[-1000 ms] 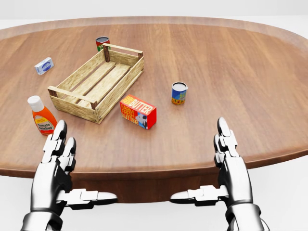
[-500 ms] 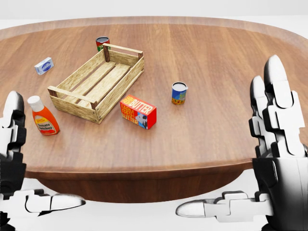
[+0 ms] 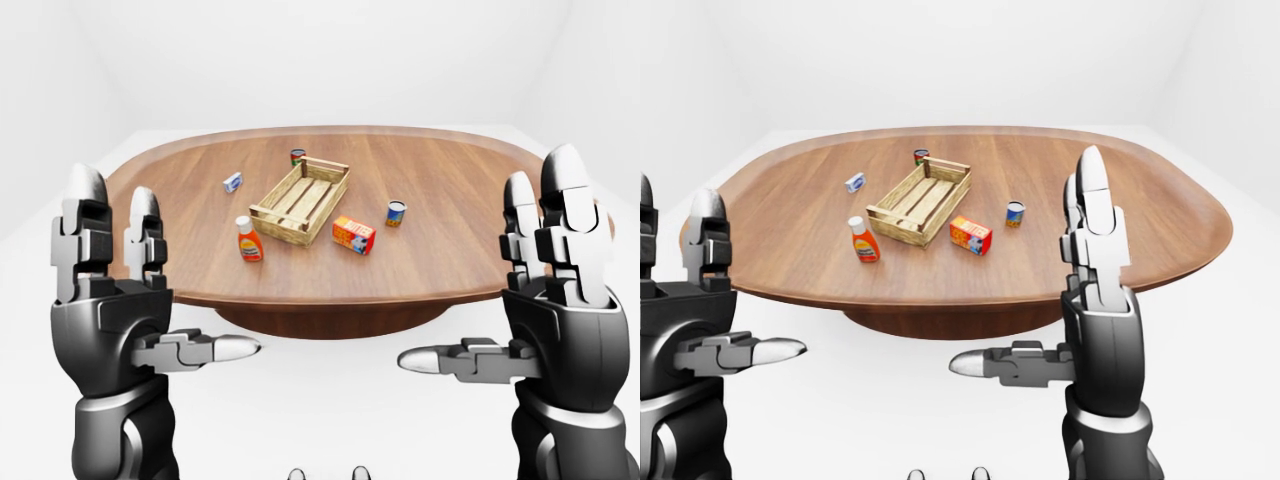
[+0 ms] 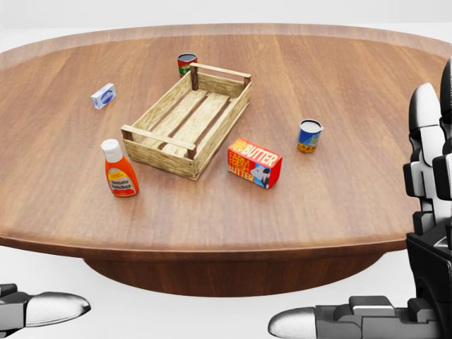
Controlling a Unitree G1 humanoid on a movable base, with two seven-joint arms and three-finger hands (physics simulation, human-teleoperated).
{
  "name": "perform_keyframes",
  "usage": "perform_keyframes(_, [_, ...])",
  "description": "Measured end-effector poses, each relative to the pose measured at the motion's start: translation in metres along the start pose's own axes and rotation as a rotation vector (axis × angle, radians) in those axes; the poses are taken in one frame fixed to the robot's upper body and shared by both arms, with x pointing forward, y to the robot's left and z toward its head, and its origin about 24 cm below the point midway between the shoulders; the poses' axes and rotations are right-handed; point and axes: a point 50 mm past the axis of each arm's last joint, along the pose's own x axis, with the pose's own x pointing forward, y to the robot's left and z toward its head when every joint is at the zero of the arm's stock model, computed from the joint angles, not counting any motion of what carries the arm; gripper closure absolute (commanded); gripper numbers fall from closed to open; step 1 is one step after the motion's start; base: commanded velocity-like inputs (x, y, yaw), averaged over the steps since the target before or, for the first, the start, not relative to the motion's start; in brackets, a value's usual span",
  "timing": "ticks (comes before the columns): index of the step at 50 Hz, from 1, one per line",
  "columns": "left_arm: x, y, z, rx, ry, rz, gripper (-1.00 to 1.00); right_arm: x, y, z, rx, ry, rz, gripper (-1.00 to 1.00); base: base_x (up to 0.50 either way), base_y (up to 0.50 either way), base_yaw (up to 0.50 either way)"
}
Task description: Pick up the butter and put it in the tray.
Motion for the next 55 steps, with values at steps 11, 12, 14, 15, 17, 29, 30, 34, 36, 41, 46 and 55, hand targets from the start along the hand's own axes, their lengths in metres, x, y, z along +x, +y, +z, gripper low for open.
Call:
perform_keyframes(11, [0.0, 0.0, 0.005, -0.004, -0.023, 0.002, -1.0, 0.0, -0.001, 0.002, -0.003, -0.008, -0.004, -1.0, 0.0, 0.5, 0.0])
perform_keyframes(12, [0.0, 0.0, 0.005, -0.004, -0.023, 0.002, -1.0, 0.0, -0.001, 0.002, -0.003, -0.008, -0.004, -1.0, 0.0, 0.5, 0.0])
perform_keyframes(14, [0.0, 0.0, 0.006, -0.005, -0.025, 0.002, -1.0, 0.0, -0.001, 0.002, -0.002, -0.008, -0.005, -1.0, 0.0, 0.5, 0.0])
perform_keyframes(15, [0.0, 0.0, 0.006, -0.005, -0.026, 0.002, -1.0, 0.0, -0.001, 0.002, -0.002, -0.008, -0.005, -1.0, 0.0, 0.5, 0.0])
perform_keyframes(17, [0.0, 0.0, 0.007, -0.005, -0.029, 0.002, -1.0, 0.0, -0.001, 0.002, -0.002, -0.008, -0.006, -1.0, 0.0, 0.5, 0.0])
perform_keyframes(29, [0.0, 0.001, 0.008, -0.003, -0.036, 0.003, -1.0, 0.001, -0.003, 0.004, 0.026, -0.026, -0.037, -1.0, 0.0, 0.08, 0.0])
perform_keyframes(30, [0.0, 0.001, 0.008, -0.004, -0.037, 0.003, -1.0, 0.002, -0.003, 0.004, 0.027, -0.029, -0.037, -1.0, 0.0, 0.0, 0.0])
perform_keyframes(34, [0.0, 0.001, 0.009, -0.006, -0.038, 0.003, -1.0, 0.002, -0.003, 0.006, 0.029, -0.035, -0.034, -1.0, 0.27, 0.13, 0.0])
perform_keyframes(36, [0.0, 0.001, 0.009, -0.006, -0.038, 0.003, -1.0, 0.002, -0.003, 0.006, 0.028, -0.036, -0.031, -1.0, 0.5, 0.22, 0.0])
perform_keyframes(41, [0.0, 0.001, 0.009, -0.006, -0.04, 0.002, -1.0, 0.002, -0.002, 0.006, 0.027, -0.035, -0.028, -1.0, 0.5, 0.2, 0.0])
perform_keyframes(46, [0.0, 0.001, 0.01, -0.006, -0.043, 0.002, -1.0, 0.001, -0.003, 0.006, 0.03, -0.033, -0.031, -1.0, 0.5, 0.17, 0.0])
perform_keyframes(55, [0.0, 0.001, 0.011, -0.009, -0.049, 0.003, -1.0, 0.001, -0.005, 0.005, 0.041, -0.029, -0.045, -1.0, 0.5, 0.1, 0.0])
